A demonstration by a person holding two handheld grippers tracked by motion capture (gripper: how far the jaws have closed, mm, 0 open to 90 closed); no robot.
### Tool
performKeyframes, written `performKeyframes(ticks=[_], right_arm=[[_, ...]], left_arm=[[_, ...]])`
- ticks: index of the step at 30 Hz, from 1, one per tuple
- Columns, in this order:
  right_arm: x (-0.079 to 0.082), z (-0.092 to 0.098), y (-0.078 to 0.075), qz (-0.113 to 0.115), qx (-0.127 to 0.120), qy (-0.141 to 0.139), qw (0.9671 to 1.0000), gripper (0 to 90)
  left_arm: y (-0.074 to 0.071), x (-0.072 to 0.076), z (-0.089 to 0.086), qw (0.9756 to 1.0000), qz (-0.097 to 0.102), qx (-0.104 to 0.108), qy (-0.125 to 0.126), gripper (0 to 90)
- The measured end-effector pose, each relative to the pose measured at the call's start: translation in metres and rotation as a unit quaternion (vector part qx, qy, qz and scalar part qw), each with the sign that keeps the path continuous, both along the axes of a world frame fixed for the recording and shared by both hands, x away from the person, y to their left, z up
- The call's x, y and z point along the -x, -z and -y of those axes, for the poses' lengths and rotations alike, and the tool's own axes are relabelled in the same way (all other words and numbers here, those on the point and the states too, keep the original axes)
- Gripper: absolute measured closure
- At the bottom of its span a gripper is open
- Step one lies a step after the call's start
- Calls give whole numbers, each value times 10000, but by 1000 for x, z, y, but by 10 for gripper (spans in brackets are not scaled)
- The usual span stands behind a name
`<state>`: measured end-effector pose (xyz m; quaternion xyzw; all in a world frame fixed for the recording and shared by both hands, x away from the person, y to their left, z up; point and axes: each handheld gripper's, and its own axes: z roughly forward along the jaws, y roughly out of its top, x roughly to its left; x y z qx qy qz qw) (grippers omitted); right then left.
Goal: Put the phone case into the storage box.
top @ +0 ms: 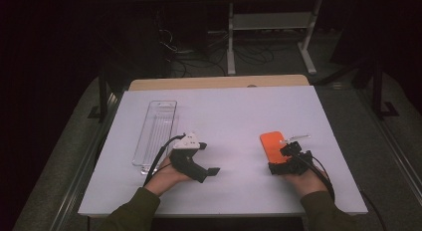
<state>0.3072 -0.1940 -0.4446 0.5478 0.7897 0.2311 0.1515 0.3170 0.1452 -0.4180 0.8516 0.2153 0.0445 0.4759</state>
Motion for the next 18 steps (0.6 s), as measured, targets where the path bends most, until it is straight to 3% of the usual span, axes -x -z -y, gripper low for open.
performKeyframes(ticks=[9,18], right_arm=[[-3,-2,-3,-167,15,203,9997,127],[-4,-3,-3,-176,22,220,9996,125]], left_arm=[[0,-1,0,10000,47,-9,30,0],[0,0,1,10000,18,-21,7,0]])
